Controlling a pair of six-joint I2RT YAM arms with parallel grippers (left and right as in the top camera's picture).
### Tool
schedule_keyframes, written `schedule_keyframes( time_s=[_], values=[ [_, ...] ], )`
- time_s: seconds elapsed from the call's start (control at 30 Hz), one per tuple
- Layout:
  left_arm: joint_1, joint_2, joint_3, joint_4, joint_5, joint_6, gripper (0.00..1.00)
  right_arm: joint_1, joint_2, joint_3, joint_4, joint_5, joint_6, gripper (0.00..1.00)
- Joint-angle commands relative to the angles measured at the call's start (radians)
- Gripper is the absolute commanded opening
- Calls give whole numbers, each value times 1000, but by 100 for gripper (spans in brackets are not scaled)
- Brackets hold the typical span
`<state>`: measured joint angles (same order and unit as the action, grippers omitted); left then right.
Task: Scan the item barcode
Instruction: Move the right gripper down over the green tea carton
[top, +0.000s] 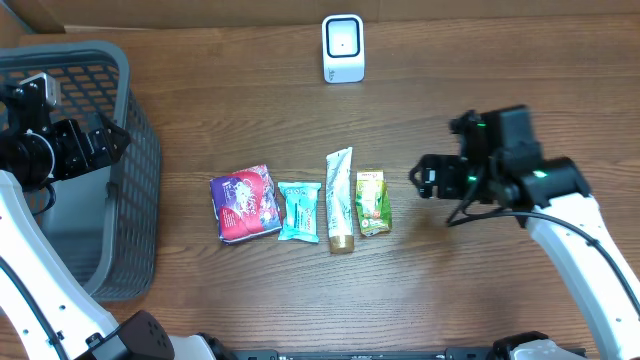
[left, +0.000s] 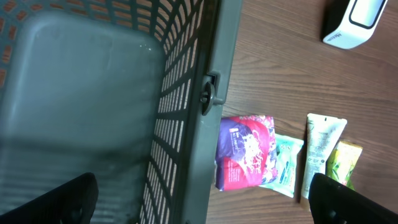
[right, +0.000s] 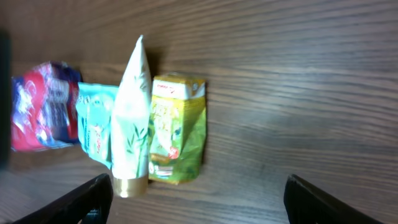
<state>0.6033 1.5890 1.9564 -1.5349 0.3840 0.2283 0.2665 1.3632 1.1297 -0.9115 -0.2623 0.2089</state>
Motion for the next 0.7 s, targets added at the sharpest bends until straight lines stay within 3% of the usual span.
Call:
schedule_keyframes(
  time_s=[0.0,0.27,0.43,0.67],
  values=[
    [-3,4,2,-2,-3,3,100,110,43,130,-31,164,32,89],
    [-3,4,2,-2,-3,3,99,320,281,268,-93,368,150,85],
    [-3,4,2,-2,-3,3,100,358,392,266,-132,366,216,79],
    [-3,4,2,-2,-3,3,100,393,457,264,-142,366,203,80]
  ],
)
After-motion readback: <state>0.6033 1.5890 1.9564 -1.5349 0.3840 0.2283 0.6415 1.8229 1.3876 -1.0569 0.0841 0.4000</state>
